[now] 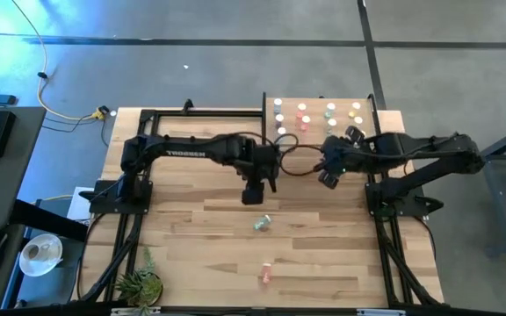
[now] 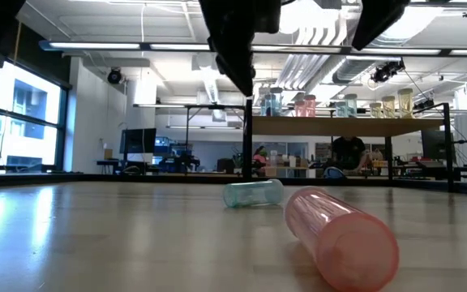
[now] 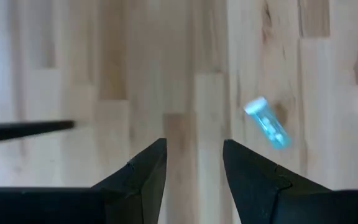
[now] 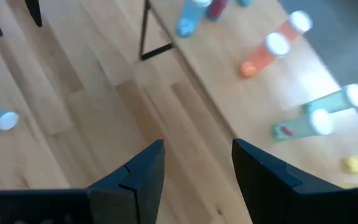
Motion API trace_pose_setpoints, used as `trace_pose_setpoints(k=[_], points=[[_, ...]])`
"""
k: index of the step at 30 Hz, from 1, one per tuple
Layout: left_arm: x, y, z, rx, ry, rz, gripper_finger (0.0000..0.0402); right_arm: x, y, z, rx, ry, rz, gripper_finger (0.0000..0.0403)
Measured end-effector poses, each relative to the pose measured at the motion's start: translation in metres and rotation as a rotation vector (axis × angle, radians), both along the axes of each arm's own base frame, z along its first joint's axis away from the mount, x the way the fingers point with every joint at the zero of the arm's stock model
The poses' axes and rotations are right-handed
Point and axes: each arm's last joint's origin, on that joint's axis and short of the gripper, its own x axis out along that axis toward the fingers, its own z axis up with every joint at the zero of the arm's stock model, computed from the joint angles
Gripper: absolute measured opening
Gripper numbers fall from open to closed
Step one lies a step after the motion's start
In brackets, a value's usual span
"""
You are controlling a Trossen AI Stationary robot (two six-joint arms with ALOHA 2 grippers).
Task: Pick and place medicine bottles onto shelf by color
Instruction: Put the green pill bottle on the shelf aligned with the green pill bottle
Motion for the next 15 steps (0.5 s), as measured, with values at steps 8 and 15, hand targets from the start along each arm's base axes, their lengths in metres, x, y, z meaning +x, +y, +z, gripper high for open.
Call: trace_pose_setpoints(k=[8,15], points=[[0.000,-0.032,-0.027,-0.029,0.057,-0.008,0.0148,0.005,0.022,-0.028,0.036,-0.030,0.038,0.0177],[-0.003,-0.060,-0.052,-0.030,0.102,-0.049,0.0148,0.007,0.041,-0.054,0.067,-0.059,0.074,0.0177]])
